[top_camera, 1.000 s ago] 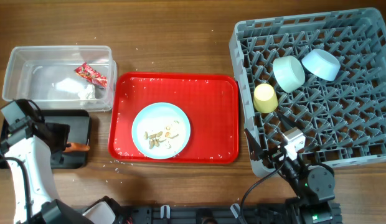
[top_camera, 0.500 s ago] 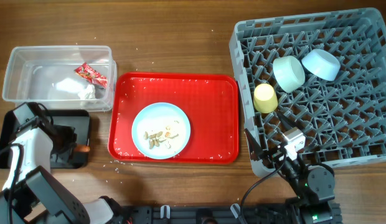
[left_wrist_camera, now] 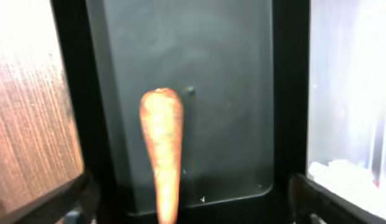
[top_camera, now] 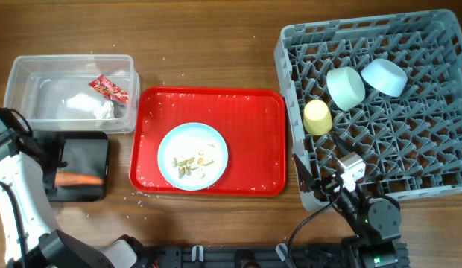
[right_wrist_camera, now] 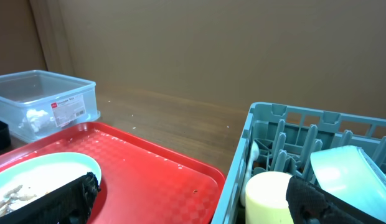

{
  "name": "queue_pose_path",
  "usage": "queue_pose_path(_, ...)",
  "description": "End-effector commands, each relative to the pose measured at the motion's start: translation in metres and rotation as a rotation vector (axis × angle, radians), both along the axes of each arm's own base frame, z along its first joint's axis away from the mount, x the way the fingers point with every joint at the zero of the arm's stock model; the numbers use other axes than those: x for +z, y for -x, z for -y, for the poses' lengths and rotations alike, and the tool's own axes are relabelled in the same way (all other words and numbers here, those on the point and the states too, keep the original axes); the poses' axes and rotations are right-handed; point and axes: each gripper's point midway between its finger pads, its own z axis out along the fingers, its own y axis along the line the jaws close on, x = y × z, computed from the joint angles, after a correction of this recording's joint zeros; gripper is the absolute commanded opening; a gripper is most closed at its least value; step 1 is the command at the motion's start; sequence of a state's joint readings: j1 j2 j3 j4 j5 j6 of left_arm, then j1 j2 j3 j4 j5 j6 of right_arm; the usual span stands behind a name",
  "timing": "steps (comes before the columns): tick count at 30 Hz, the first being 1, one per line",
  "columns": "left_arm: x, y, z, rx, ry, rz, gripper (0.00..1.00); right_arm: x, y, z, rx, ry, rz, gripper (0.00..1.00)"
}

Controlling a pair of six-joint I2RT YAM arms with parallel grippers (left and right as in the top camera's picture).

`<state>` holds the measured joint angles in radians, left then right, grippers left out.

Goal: Sort waste into correct bins and load items into the dishwasher rack

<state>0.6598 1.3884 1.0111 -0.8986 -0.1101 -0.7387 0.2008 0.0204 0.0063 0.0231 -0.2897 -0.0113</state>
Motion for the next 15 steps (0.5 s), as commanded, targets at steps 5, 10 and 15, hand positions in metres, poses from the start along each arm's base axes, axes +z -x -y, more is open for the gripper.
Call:
queue_pose_path(5, 0.063, -0.038, 0.054, -0.292, 0.099, 0.17, 0.99, 0.0, 0.0, 0.001, -0.006, -0.013, -0.003, 1.0)
queue_pose_path(10, 0.078, -0.086, 0.176, -0.924, 0.023, 0.203, 0.95, 0.0, 0.0, 0.001, -0.006, -0.012, -0.003, 1.0)
queue_pose_path(15, 0.021, -0.106, 0.339, -1.48, -0.025, 0.099, 0.75, 0.0, 0.0, 0.001, -0.006, -0.013, -0.003, 1.0)
